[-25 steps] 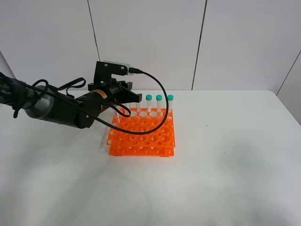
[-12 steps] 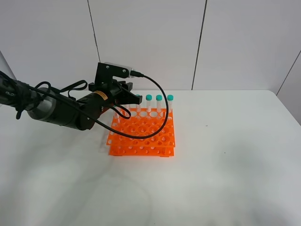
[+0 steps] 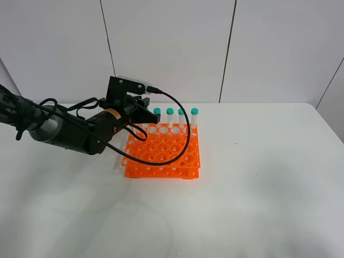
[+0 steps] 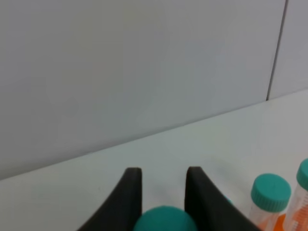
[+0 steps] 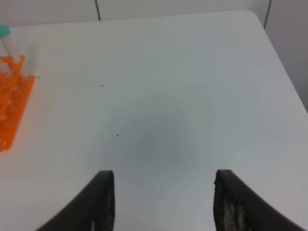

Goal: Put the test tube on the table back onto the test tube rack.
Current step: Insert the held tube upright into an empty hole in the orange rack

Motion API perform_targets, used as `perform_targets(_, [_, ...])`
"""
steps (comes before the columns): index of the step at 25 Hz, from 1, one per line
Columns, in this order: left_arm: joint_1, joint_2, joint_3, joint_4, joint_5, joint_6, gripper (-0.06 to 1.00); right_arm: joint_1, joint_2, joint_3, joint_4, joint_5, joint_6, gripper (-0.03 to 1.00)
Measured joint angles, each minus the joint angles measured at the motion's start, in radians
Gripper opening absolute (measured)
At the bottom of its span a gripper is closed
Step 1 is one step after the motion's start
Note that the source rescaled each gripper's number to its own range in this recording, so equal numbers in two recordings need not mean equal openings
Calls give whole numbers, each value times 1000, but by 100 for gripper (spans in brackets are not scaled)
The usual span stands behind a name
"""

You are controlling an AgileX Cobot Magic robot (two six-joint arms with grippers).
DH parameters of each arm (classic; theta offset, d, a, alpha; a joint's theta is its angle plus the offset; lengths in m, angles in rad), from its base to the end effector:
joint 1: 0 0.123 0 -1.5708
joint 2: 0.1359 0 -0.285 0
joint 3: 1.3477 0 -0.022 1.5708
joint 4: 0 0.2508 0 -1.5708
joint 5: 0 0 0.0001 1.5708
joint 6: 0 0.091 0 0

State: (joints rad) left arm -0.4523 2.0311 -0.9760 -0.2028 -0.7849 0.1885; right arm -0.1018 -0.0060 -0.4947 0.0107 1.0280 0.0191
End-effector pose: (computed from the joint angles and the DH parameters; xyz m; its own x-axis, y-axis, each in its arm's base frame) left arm 0.3733 -0.1670 0.1473 -0.1592 0.1258 -0.9792 0.3143 0.9467 0.0705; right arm -0.0037 0.0012 0.2785 -0.4214 0.0678 -0.9043 0.1038 0.9943 0.0262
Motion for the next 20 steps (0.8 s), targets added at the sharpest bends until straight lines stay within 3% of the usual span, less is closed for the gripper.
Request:
perform_targets(5, [-1, 25, 0, 48, -37, -21, 0, 0, 0, 0, 0, 0, 0, 75])
perform_targets(20, [-7, 77, 2, 50, -51, -19, 0, 0, 0, 0, 0, 0, 0, 75])
